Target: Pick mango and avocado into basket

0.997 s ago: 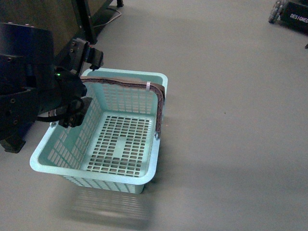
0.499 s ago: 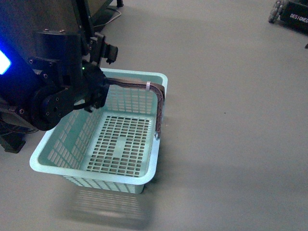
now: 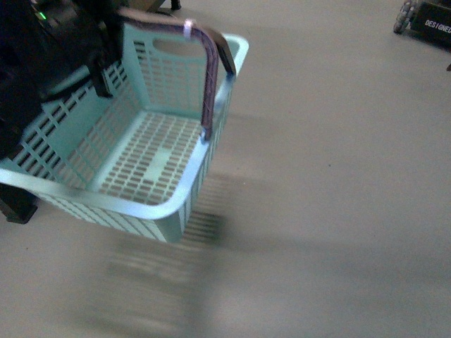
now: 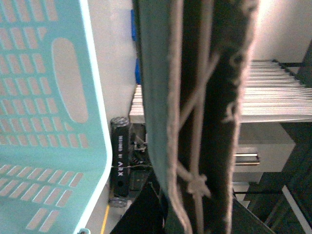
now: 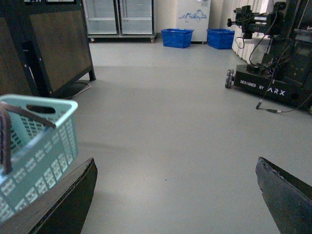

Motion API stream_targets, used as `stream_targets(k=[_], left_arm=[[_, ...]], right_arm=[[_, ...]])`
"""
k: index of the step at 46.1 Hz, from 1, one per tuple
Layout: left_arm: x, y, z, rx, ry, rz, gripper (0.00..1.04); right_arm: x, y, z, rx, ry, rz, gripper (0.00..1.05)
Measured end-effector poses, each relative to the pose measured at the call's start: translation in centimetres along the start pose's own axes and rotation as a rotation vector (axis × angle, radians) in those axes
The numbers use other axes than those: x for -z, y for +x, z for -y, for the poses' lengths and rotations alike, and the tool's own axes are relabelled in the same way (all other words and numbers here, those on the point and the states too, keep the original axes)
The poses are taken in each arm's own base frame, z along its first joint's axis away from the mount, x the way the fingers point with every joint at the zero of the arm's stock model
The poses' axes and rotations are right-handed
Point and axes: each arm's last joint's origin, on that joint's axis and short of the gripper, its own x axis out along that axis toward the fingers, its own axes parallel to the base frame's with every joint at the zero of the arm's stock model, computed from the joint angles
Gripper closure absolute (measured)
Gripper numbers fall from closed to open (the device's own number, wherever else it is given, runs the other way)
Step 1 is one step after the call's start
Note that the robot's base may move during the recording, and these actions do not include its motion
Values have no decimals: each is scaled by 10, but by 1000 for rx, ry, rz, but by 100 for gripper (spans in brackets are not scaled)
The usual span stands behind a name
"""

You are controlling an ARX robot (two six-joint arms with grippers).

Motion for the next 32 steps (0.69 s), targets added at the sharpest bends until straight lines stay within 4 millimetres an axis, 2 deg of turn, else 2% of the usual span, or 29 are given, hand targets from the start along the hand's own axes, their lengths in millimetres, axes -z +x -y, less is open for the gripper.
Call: stream_targets(k=[3, 5, 12, 16, 20, 25, 32], left_arm=[[-6, -7, 33, 19, 6, 21, 93], [-11, -14, 63, 13, 4, 53, 94], [-21, -40, 125, -6, -5, 114, 94], [-24, -63, 160, -17, 4, 134, 95], [-26, -95, 198, -11, 22, 158, 95], [-23, -131, 227, 1, 39, 159, 95], [-15, -161, 243, 13, 50, 140, 95]], right_arm=[[0, 0, 0, 0, 0, 0, 8], [0, 0, 0, 0, 0, 0, 8], [0, 0, 0, 0, 0, 0, 8], [0, 0, 0, 0, 0, 0, 8], [0, 0, 0, 0, 0, 0, 8], [0, 0, 0, 0, 0, 0, 8], [0, 0, 0, 0, 0, 0, 8]])
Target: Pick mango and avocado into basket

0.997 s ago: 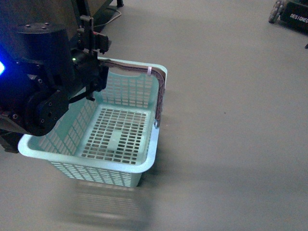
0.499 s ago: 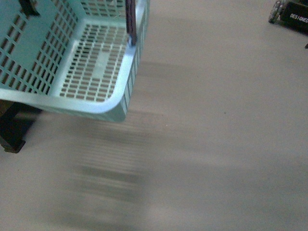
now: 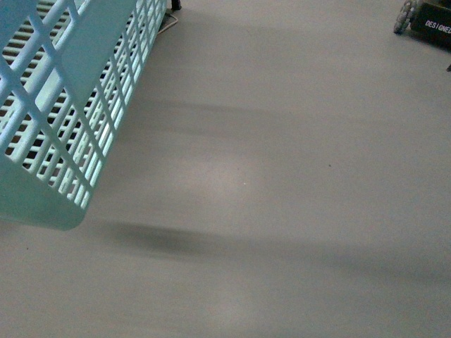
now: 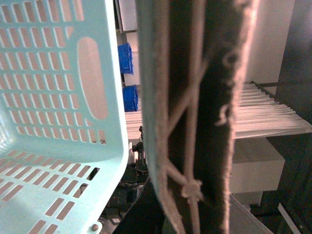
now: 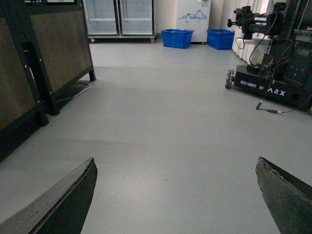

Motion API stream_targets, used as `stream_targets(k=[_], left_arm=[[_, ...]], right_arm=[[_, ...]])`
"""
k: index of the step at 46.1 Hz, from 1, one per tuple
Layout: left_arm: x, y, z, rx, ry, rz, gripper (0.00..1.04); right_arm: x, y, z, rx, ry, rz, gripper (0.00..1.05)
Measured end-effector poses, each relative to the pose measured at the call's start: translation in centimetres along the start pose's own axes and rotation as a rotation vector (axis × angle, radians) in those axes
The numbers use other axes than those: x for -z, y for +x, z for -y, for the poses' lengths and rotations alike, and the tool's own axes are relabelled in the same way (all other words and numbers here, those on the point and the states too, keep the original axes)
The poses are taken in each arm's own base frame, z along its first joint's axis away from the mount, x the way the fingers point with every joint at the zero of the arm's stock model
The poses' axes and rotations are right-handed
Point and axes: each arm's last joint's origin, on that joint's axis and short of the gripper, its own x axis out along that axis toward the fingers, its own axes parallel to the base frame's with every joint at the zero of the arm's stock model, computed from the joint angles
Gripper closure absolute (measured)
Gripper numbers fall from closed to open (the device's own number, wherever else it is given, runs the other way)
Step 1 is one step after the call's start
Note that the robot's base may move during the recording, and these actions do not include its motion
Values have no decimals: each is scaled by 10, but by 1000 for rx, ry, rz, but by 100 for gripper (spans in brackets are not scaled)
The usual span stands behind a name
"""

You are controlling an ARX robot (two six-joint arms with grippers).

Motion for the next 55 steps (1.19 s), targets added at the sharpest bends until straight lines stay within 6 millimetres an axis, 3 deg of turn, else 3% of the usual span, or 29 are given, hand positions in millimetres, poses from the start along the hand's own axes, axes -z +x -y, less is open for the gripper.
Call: stream_targets(k=[14, 20, 27, 55], left_arm=[[3, -49, 13, -7, -5, -48, 95], [-1, -61, 9, -65, 107, -34, 95], [-3, -60, 4, -87, 192, -1, 95], [-3, -61, 5, -82, 195, -18, 95]], right_arm=[[0, 0, 0, 0, 0, 0, 8], [0, 0, 0, 0, 0, 0, 8], [0, 0, 0, 0, 0, 0, 8], [0, 0, 0, 0, 0, 0, 8]])
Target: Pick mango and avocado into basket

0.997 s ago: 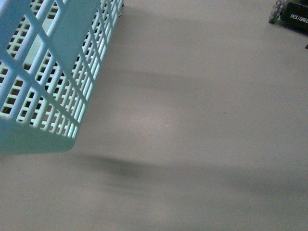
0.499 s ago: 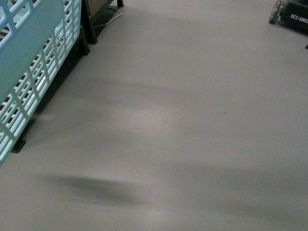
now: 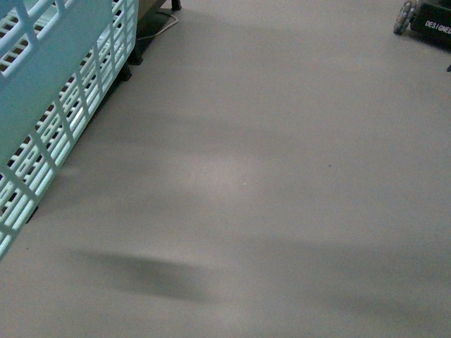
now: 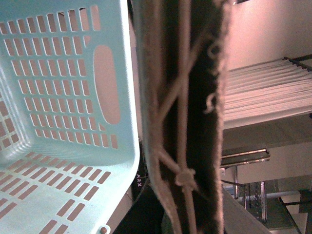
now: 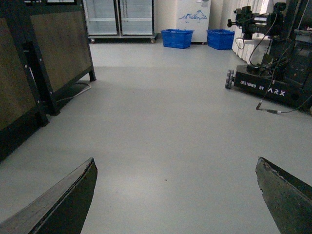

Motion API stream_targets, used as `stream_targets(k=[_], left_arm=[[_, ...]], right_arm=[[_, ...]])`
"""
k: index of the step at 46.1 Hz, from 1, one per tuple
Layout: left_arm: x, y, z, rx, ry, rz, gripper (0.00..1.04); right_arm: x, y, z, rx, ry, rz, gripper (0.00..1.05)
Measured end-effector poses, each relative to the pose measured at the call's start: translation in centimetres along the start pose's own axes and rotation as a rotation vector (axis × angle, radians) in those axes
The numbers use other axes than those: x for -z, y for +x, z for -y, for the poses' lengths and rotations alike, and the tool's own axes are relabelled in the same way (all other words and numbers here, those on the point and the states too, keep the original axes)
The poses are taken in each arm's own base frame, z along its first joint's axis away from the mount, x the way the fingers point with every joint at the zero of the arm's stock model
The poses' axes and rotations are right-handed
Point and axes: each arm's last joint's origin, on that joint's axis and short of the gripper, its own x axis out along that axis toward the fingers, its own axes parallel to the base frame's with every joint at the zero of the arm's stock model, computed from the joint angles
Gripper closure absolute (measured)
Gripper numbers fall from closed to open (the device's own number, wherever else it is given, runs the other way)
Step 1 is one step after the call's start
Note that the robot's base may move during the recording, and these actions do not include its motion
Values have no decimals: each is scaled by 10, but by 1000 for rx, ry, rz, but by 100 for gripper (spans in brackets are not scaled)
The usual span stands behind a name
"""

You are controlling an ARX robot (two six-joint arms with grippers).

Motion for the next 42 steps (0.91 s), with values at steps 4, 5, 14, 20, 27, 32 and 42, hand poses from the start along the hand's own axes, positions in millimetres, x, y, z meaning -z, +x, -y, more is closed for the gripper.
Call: stream_targets(k=[4, 5, 14, 20, 27, 32, 42], left_arm=[[0, 0, 0, 0, 0, 0, 95], [0, 0, 0, 0, 0, 0, 95], [0, 0, 0, 0, 0, -1, 95], [0, 0, 0, -1, 0, -1, 95], [0, 0, -1, -4, 0, -1, 95], [0, 0, -1, -4, 1, -1, 95], [0, 0, -1, -3, 1, -2, 95]], right_arm=[[0, 0, 0, 0, 0, 0, 8], [0, 0, 0, 0, 0, 0, 8], [0, 0, 0, 0, 0, 0, 8], [0, 0, 0, 0, 0, 0, 8], [0, 0, 0, 0, 0, 0, 8], [0, 0, 0, 0, 0, 0, 8], [0, 0, 0, 0, 0, 0, 8]])
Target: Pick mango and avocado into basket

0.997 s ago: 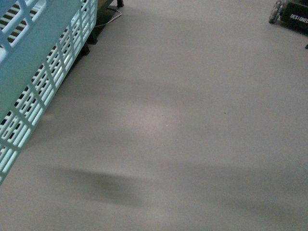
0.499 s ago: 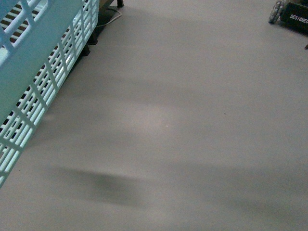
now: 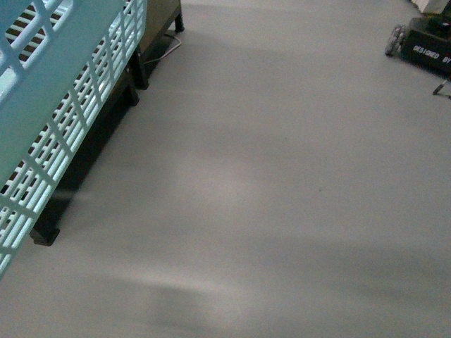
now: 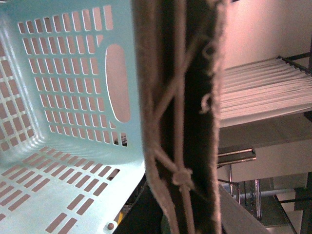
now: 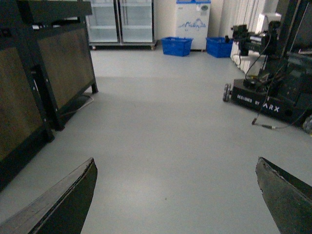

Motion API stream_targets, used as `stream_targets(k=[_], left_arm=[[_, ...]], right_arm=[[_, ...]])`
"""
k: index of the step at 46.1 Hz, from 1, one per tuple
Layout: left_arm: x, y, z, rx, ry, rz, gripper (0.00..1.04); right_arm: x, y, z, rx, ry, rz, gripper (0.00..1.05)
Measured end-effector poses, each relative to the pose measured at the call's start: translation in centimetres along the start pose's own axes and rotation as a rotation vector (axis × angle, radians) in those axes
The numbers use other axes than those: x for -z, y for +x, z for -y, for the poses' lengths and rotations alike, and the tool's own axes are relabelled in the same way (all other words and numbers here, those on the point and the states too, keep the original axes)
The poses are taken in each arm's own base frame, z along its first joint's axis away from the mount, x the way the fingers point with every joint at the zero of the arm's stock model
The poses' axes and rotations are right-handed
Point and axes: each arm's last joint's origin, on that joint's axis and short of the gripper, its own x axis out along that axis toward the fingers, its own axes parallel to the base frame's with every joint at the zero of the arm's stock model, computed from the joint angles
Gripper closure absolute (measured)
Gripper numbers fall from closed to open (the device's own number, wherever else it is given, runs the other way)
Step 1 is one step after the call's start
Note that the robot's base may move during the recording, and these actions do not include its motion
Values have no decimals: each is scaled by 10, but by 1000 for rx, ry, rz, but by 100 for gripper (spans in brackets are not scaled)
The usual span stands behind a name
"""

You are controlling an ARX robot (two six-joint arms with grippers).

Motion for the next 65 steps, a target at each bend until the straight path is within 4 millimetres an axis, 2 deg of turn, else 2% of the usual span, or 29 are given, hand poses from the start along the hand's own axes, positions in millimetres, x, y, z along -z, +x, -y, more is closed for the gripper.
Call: stream_targets(k=[65], left_arm=[[0, 0, 0, 0, 1, 1, 95]], right_arm=[[0, 0, 0, 0, 0, 0, 8]])
